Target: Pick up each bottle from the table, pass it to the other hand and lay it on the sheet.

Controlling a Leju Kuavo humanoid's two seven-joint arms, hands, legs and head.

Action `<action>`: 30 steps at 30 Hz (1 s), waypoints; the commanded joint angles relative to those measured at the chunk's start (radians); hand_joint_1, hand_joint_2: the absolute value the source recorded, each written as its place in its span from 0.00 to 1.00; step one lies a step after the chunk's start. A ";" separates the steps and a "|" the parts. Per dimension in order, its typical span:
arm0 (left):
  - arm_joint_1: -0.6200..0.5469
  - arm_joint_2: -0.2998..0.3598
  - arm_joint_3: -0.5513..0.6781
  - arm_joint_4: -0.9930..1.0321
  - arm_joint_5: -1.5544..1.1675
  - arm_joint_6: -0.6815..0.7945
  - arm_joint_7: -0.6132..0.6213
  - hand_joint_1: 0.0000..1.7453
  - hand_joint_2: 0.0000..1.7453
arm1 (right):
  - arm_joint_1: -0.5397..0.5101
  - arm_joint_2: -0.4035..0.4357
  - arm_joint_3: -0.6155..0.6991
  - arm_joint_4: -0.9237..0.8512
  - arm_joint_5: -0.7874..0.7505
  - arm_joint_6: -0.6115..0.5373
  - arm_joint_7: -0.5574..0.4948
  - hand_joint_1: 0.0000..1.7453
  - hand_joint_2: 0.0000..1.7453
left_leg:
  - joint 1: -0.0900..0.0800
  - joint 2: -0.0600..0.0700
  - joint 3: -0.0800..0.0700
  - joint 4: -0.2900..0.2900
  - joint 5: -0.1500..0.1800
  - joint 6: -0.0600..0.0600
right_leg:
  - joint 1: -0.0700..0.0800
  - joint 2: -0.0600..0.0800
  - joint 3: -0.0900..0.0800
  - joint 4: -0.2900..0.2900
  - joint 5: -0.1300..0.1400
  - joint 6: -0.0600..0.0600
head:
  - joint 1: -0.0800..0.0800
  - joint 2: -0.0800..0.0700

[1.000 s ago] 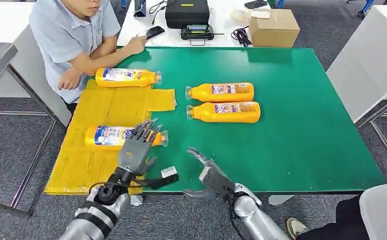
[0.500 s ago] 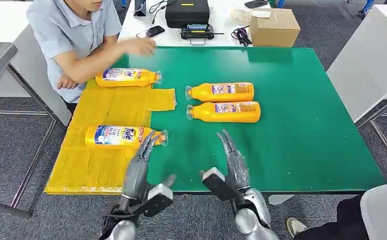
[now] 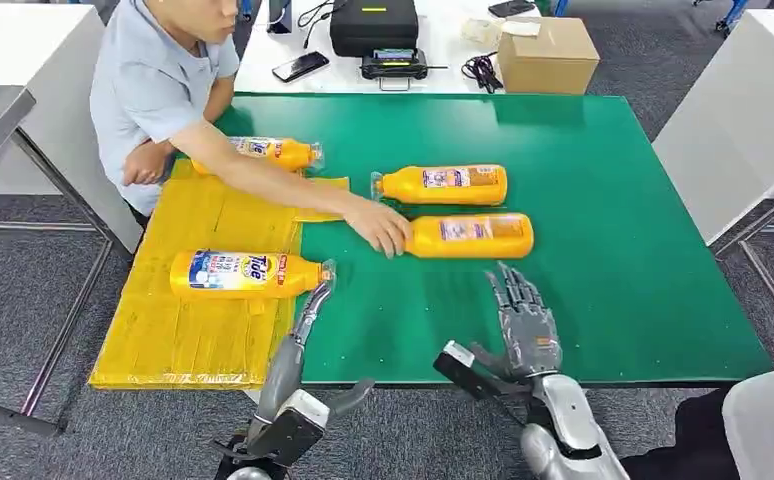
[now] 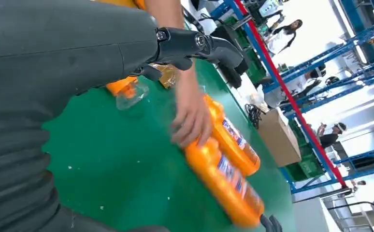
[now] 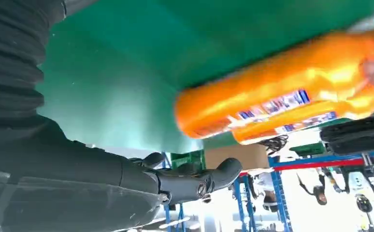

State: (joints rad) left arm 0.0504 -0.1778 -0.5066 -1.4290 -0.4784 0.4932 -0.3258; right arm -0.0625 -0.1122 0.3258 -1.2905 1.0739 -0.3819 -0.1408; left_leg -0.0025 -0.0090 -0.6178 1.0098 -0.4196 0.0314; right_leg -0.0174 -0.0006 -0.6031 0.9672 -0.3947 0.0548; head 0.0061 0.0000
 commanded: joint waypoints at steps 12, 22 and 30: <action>-0.054 0.001 -0.049 0.061 -0.009 0.058 -0.002 0.00 1.00 | -0.190 -0.036 0.027 0.257 -0.102 0.204 0.056 0.00 1.00 | 0.000 0.002 0.005 -0.001 -0.002 -0.002 | 0.000 0.001 0.005 -0.001 -0.001 -0.002 | 0.000 0.000; -0.077 0.006 -0.077 0.087 -0.012 0.059 0.001 0.00 1.00 | -0.330 -0.054 0.033 0.411 -0.149 0.262 0.078 0.00 1.00 | 0.000 0.001 0.004 -0.001 -0.001 -0.001 | 0.000 0.001 0.004 -0.001 -0.001 -0.002 | 0.000 0.000; -0.093 0.012 -0.101 0.096 -0.012 0.049 0.000 0.00 1.00 | -0.385 -0.048 0.053 0.475 -0.136 0.266 0.075 0.00 1.00 | 0.000 0.002 0.005 -0.001 -0.001 -0.001 | 0.000 0.002 0.005 -0.001 -0.001 -0.002 | 0.000 0.000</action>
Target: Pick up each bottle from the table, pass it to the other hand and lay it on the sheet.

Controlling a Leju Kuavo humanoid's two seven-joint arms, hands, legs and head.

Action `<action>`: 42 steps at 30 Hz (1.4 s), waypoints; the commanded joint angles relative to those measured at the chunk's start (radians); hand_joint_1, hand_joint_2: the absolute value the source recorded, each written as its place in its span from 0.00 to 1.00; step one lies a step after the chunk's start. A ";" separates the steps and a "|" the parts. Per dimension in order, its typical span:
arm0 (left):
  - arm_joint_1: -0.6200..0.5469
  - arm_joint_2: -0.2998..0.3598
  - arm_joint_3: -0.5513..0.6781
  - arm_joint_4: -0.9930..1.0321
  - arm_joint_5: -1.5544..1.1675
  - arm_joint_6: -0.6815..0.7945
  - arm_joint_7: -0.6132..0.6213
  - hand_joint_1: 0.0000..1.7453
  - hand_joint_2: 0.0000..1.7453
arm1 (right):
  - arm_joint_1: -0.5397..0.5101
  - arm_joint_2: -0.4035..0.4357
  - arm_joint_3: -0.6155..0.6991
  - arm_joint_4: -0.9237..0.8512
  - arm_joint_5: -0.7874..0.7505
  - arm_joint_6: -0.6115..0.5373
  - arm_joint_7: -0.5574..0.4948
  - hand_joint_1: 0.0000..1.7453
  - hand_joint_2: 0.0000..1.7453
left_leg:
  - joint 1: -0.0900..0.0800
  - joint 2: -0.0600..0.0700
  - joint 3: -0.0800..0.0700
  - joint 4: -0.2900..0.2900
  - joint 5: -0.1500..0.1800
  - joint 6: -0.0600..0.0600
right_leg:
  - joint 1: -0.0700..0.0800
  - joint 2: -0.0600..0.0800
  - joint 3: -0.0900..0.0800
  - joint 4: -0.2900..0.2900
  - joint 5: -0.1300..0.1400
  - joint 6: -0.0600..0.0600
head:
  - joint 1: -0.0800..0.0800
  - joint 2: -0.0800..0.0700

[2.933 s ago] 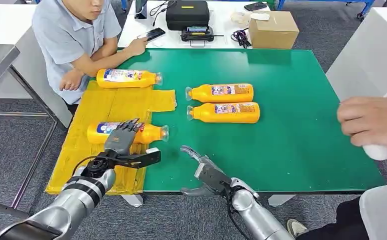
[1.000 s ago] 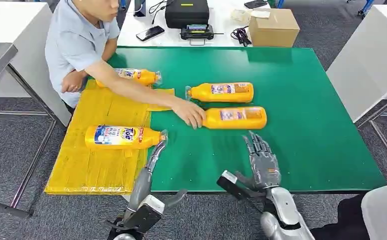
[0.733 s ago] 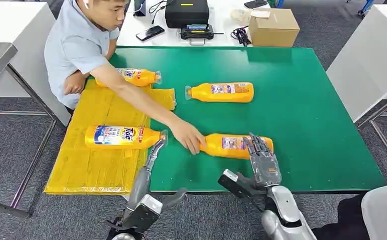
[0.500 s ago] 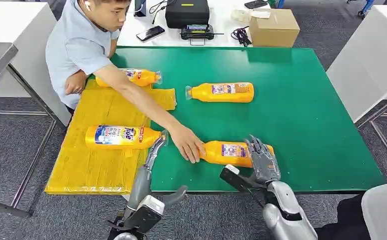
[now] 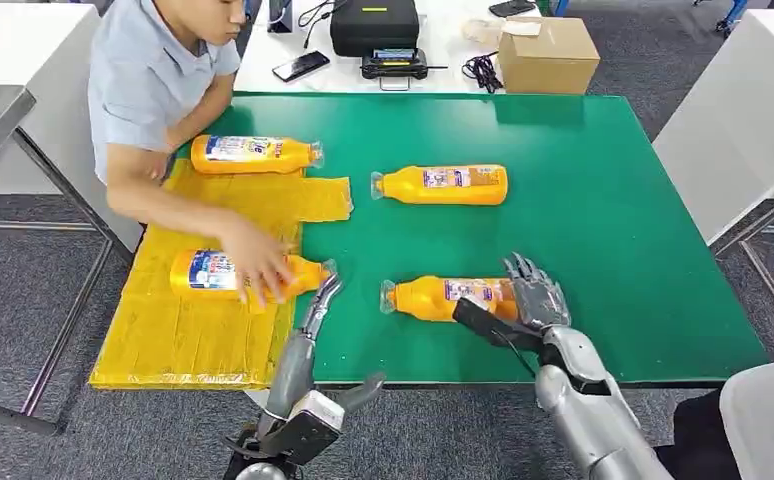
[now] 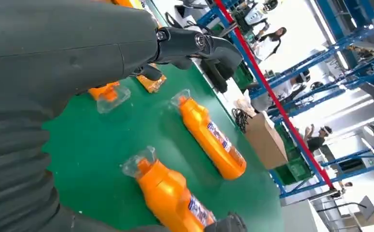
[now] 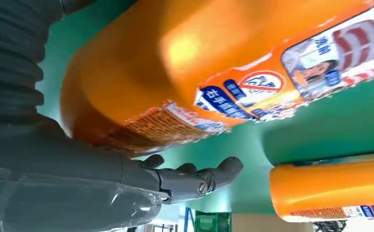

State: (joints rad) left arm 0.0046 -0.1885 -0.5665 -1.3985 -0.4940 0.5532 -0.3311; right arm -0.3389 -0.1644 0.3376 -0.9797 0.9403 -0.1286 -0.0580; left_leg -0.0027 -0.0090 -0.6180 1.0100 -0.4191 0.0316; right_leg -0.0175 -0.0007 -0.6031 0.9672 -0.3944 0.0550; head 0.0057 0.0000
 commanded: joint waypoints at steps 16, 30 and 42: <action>-0.083 0.016 -0.065 0.120 0.058 -0.008 -0.037 0.00 1.00 | -0.099 -0.038 0.116 0.277 -0.105 0.089 -0.143 1.00 1.00 | 0.001 -0.001 0.007 -0.002 -0.001 -0.001 | 0.001 -0.002 0.007 -0.002 -0.001 -0.002 | 0.001 0.000; -0.092 0.020 -0.084 0.134 0.087 -0.013 -0.054 0.00 1.00 | -0.089 -0.046 0.140 0.276 -0.139 0.113 -0.177 1.00 1.00 | 0.001 -0.001 0.013 -0.002 -0.001 -0.001 | 0.001 -0.002 0.012 -0.002 -0.001 -0.002 | 0.000 0.000; -0.108 -0.047 0.018 0.229 0.793 -0.019 -0.160 0.00 1.00 | 0.004 0.050 -0.017 0.016 -0.547 0.173 -0.339 1.00 1.00 | 0.001 0.003 0.015 -0.001 -0.002 -0.002 | 0.002 0.001 0.013 -0.001 -0.001 -0.003 | 0.001 0.000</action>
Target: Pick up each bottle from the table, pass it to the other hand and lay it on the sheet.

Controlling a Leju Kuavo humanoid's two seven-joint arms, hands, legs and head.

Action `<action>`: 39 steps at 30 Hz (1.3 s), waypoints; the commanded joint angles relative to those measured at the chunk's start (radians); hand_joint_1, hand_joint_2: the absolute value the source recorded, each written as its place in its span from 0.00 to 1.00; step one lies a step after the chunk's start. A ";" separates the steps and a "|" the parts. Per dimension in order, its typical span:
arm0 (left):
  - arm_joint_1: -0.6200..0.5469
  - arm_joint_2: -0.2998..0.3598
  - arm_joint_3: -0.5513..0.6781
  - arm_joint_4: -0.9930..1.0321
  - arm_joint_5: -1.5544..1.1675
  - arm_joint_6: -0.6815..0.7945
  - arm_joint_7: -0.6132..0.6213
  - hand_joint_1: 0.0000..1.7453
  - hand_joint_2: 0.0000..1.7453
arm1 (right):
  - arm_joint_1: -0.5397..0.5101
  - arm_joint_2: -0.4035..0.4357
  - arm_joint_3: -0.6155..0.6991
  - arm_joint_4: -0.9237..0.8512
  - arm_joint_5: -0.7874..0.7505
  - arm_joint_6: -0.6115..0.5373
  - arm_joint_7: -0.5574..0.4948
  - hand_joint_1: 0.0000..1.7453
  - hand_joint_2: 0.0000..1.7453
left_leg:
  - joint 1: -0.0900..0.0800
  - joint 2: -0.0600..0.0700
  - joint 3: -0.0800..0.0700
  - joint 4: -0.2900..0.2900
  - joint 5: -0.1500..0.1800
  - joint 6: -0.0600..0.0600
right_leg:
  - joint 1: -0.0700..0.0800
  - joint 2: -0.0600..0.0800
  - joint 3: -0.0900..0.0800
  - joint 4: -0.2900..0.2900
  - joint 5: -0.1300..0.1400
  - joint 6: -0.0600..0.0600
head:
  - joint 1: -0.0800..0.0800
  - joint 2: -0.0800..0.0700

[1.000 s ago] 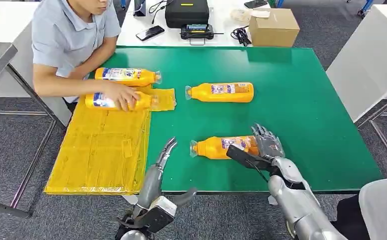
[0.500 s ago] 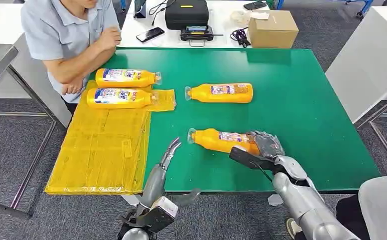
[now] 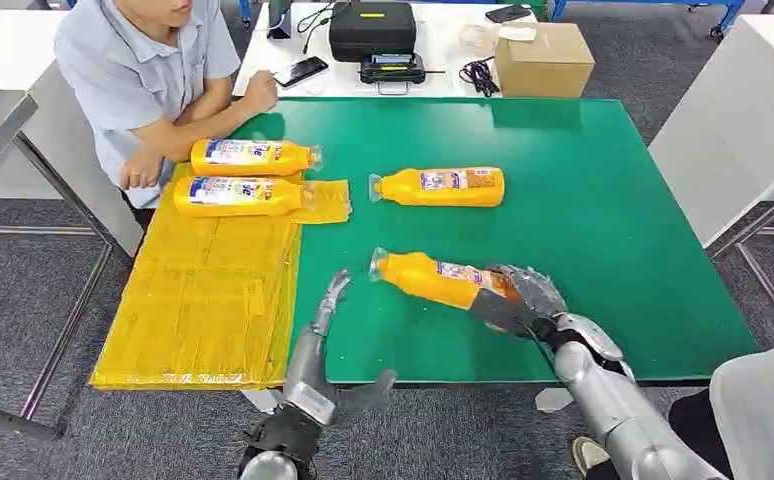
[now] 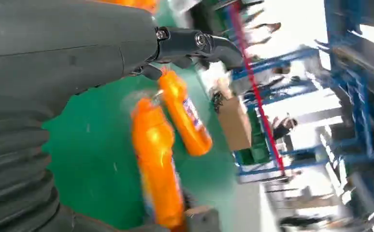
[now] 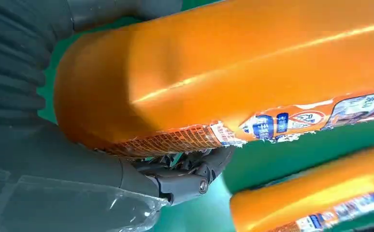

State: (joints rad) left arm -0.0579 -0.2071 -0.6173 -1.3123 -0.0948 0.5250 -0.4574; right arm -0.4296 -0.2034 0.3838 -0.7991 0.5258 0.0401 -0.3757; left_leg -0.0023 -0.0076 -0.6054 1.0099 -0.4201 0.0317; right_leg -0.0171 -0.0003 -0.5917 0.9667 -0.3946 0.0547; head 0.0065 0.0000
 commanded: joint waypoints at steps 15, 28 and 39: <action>-0.053 -0.003 0.101 0.134 0.743 0.000 0.023 0.00 1.00 | 0.091 0.128 -0.012 -0.232 -0.267 0.016 -0.055 1.00 1.00 | 0.000 0.000 -0.006 -0.001 0.000 -0.002 | 0.000 0.000 -0.005 0.001 -0.001 -0.002 | 0.000 0.000; -0.115 -0.003 0.043 0.169 0.764 -0.065 0.017 0.00 1.00 | 0.057 0.156 0.144 -0.159 -0.267 0.071 -0.054 1.00 1.00 | 0.001 0.000 -0.006 -0.001 0.000 -0.002 | 0.001 0.001 -0.005 0.001 -0.001 -0.002 | 0.000 0.000; -0.161 -0.027 0.030 0.276 0.747 -0.048 -0.011 0.00 1.00 | 0.039 0.163 0.205 -0.138 -0.268 0.075 -0.046 1.00 1.00 | 0.001 -0.001 -0.007 -0.001 0.000 -0.002 | 0.000 0.000 -0.006 0.001 -0.001 -0.002 | 0.000 0.000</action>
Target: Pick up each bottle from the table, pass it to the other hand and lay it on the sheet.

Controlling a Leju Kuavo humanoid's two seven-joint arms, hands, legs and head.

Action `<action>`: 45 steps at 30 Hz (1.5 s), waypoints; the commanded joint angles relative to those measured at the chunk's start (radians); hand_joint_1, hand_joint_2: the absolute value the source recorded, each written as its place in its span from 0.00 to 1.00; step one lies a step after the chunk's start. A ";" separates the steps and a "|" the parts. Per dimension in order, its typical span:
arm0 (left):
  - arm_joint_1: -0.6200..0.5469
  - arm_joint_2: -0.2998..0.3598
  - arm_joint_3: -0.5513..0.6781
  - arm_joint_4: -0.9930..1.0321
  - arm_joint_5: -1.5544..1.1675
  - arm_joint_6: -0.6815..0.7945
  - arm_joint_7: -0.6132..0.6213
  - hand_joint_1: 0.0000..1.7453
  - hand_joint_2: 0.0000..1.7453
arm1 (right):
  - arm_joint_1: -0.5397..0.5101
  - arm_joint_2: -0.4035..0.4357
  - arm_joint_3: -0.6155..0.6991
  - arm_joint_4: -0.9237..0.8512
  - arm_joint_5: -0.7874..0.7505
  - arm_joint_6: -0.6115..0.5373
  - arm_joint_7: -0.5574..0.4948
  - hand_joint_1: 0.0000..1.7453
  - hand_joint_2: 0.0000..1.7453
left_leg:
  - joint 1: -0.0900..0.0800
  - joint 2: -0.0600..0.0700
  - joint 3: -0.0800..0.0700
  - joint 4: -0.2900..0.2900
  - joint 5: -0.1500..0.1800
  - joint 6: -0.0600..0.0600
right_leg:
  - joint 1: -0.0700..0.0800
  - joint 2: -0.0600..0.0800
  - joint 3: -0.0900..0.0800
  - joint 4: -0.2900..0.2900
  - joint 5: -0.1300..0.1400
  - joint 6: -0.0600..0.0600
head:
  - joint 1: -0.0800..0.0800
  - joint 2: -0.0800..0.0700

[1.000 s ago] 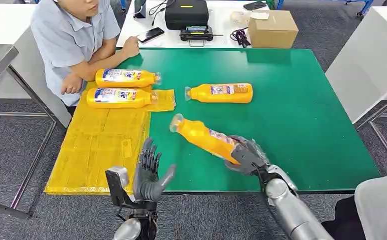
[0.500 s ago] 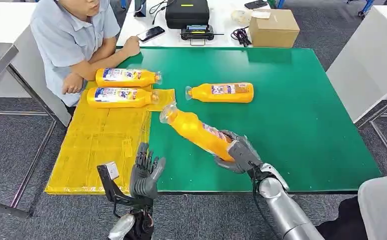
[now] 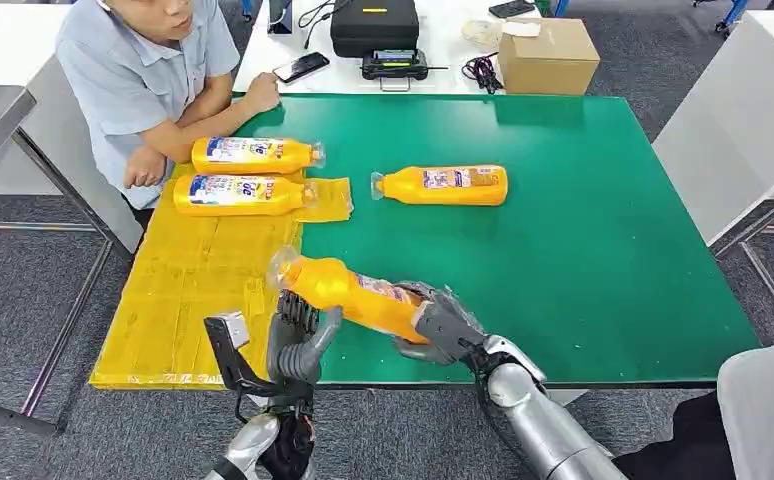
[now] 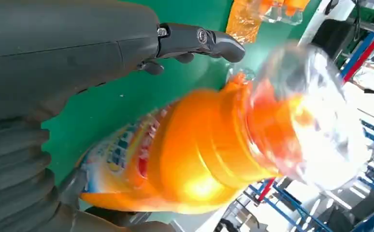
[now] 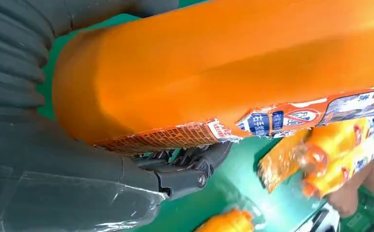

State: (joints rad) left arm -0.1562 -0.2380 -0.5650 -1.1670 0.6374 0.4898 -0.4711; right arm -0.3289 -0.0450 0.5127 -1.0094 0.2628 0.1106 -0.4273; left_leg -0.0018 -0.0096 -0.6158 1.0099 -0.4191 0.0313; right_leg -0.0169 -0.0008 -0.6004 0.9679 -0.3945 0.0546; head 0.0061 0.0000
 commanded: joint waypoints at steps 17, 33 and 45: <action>-0.063 0.014 -0.027 0.079 0.023 -0.066 -0.007 0.00 1.00 | -0.079 0.029 0.146 0.055 -0.035 0.036 0.000 1.00 1.00 | 0.000 0.002 0.002 0.000 -0.001 -0.001 | 0.000 0.001 0.001 0.000 -0.001 -0.002 | 0.000 0.000; -0.021 0.023 0.030 -0.058 0.069 -0.103 -0.011 1.00 1.00 | -0.083 0.053 0.149 0.131 -0.093 0.044 0.018 0.00 1.00 | 0.001 0.002 0.003 0.000 -0.002 -0.002 | 0.001 0.001 0.003 0.000 -0.001 -0.002 | 0.000 0.000; -0.010 0.060 -0.008 -0.162 -0.091 -0.010 -0.060 1.00 1.00 | -0.007 0.053 0.080 0.090 -0.112 -0.005 -0.008 0.00 1.00 | 0.001 0.000 0.004 0.000 -0.002 -0.002 | 0.001 0.000 0.003 0.000 -0.002 -0.003 | 0.000 0.000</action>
State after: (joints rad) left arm -0.1309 -0.2274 -0.5383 -1.3000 0.6659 0.3962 -0.4844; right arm -0.3542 0.0046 0.6248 -0.9545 0.1549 0.1183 -0.4284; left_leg -0.0017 -0.0093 -0.6168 1.0099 -0.4191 0.0313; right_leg -0.0168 -0.0006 -0.6023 0.9680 -0.3946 0.0546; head 0.0061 0.0000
